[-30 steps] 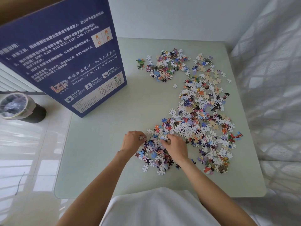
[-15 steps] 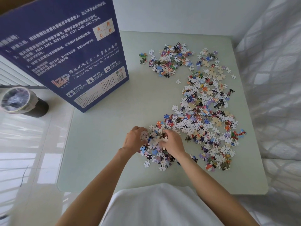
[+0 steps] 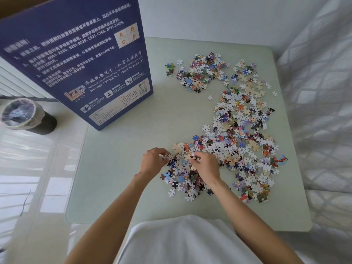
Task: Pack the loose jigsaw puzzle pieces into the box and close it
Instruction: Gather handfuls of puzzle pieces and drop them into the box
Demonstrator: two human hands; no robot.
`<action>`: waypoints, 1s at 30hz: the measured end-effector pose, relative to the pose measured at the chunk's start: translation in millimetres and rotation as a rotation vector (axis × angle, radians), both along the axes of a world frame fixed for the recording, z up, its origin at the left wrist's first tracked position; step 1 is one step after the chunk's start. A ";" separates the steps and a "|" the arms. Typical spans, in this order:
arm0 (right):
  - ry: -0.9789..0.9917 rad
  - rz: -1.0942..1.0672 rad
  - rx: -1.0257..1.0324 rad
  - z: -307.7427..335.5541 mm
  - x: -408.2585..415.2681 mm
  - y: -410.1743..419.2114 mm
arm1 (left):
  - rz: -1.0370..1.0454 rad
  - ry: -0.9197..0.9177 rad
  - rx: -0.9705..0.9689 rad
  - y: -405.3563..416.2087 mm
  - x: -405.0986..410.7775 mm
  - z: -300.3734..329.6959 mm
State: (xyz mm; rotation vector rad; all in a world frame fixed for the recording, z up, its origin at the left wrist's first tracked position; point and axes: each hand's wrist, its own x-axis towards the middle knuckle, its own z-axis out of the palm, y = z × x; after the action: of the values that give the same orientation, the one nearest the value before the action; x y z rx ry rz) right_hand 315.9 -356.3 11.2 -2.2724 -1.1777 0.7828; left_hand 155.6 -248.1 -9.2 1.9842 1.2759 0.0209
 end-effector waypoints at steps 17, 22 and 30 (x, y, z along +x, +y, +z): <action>0.078 0.378 0.633 244.0 27.4 179.1 | 0.164 -0.431 0.850 155.9 -43.6 294.6; -0.127 0.462 0.878 291.9 8.9 261.1 | 0.215 -0.193 0.940 206.2 -54.1 318.5; -0.682 1.023 0.776 303.6 -30.6 341.3 | 0.165 0.112 0.803 216.9 -65.2 303.0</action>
State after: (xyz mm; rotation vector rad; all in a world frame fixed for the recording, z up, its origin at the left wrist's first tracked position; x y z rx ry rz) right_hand 285.4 -15.0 314.8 -1.1863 -2.4593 -0.2491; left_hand 90.4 -31.2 293.8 2.5504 1.6706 0.5926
